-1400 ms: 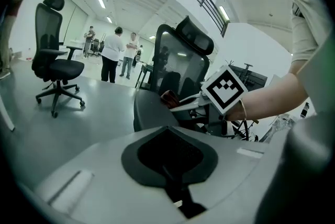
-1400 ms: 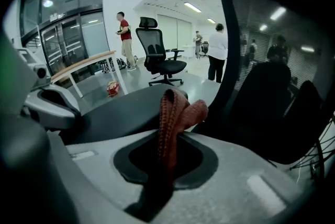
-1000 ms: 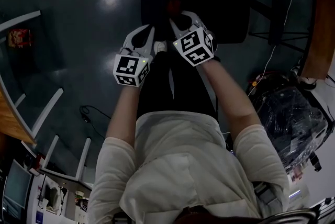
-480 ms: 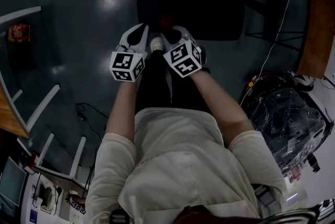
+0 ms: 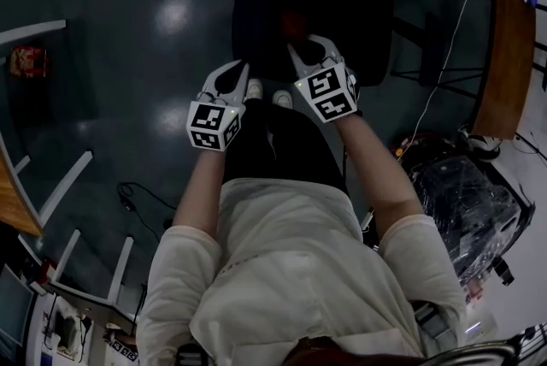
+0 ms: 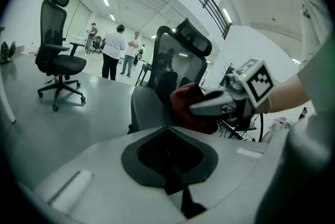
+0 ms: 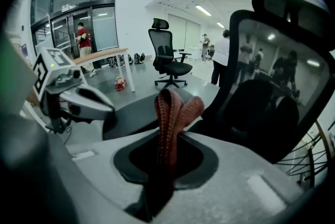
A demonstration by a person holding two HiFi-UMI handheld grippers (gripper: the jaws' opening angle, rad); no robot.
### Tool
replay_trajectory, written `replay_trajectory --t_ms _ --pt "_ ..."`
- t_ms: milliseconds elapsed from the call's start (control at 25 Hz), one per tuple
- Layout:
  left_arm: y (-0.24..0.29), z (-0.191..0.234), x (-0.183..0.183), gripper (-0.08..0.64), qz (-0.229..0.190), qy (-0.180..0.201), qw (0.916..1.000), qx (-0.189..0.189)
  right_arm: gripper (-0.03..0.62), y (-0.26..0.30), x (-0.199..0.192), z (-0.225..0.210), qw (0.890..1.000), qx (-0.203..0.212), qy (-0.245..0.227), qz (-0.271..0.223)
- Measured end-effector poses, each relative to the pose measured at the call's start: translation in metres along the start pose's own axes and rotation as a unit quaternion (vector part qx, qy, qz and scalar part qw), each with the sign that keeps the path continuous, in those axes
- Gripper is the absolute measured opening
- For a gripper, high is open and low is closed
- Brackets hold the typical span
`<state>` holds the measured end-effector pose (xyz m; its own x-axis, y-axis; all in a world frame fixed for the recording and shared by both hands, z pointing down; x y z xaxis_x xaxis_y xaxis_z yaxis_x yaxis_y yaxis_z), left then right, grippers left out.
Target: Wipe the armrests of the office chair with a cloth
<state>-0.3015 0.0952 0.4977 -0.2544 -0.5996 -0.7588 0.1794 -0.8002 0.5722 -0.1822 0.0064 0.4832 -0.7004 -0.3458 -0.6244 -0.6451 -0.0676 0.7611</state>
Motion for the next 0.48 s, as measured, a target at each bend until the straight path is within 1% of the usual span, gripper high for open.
replay_trajectory --t_ms 80,200,320,400,480 --pt "0.000 0.005 0.009 0.015 -0.017 -0.001 0.9998 0.008 0.041 0.004 0.029 -0.032 1.000 -0.016 -0.013 -0.020" --pt "-0.002 0.009 0.018 0.015 -0.029 -0.019 0.9991 0.025 0.041 0.018 0.074 -0.069 0.998 -0.019 -0.041 -0.043" --pt "-0.001 0.016 0.025 0.015 -0.033 -0.031 0.9978 0.048 0.041 0.044 0.115 -0.087 0.996 0.005 -0.077 -0.047" --pt "0.002 0.024 0.029 0.015 -0.035 -0.042 0.9964 0.065 0.041 0.066 0.136 -0.090 0.993 0.030 -0.105 -0.036" --pt "0.007 0.033 0.026 0.015 -0.027 -0.055 0.9951 0.078 0.041 0.088 0.148 -0.089 0.989 0.051 -0.140 -0.017"
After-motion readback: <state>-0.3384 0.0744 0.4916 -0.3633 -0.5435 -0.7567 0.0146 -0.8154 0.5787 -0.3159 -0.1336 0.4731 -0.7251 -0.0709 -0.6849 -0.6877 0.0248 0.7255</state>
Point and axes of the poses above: the fingertips, and each gripper's own axes: y forward along the fingers, z to its left, x out of its top, the point moved 5 cm from there along -y, backward along the fingers, and after that the axes turned 15 degrees about x, right-handed, at the moved point
